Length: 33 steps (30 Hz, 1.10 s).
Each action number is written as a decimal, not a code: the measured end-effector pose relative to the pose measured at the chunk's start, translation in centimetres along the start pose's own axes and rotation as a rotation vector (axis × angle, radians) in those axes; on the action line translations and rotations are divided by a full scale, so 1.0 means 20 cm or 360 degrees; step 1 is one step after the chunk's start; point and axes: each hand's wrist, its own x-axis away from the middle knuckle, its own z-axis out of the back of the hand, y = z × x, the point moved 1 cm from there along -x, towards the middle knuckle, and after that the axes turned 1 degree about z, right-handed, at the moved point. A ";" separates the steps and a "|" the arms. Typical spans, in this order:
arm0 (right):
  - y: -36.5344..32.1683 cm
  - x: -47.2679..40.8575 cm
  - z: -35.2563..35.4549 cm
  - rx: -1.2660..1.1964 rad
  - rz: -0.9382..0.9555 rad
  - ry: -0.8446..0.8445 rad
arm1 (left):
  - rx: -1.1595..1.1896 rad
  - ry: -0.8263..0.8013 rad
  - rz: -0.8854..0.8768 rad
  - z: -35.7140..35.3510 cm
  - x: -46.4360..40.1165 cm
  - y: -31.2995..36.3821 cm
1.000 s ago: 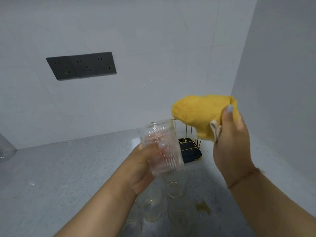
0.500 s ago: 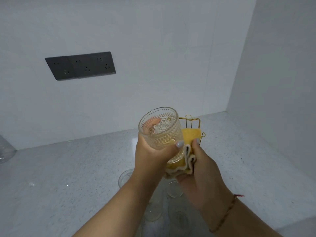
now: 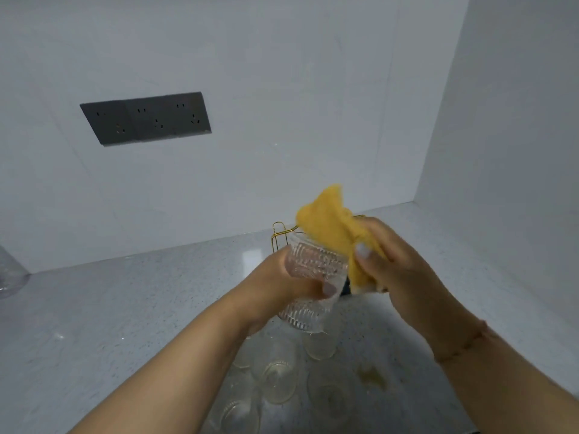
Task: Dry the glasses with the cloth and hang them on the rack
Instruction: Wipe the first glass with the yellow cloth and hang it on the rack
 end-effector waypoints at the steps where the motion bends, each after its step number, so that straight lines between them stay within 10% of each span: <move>1: 0.01 -0.02 0.02 0.0075 0.0006 -0.0141 | 0.0100 -0.0101 0.0039 0.00 0.00 0.01; 10: 0.08 -0.09 -0.05 -0.0059 -0.0113 -0.0179 | 0.0735 -0.0495 0.0519 0.04 -0.03 -0.01; 16: 0.16 -0.14 -0.03 0.0181 -0.0191 0.0576 | 0.0898 0.0294 0.0474 -0.03 0.01 -0.06; 33: 0.20 -0.25 0.01 -0.0291 -0.0630 0.1001 | -0.0355 0.1397 -0.0026 0.50 -0.32 0.15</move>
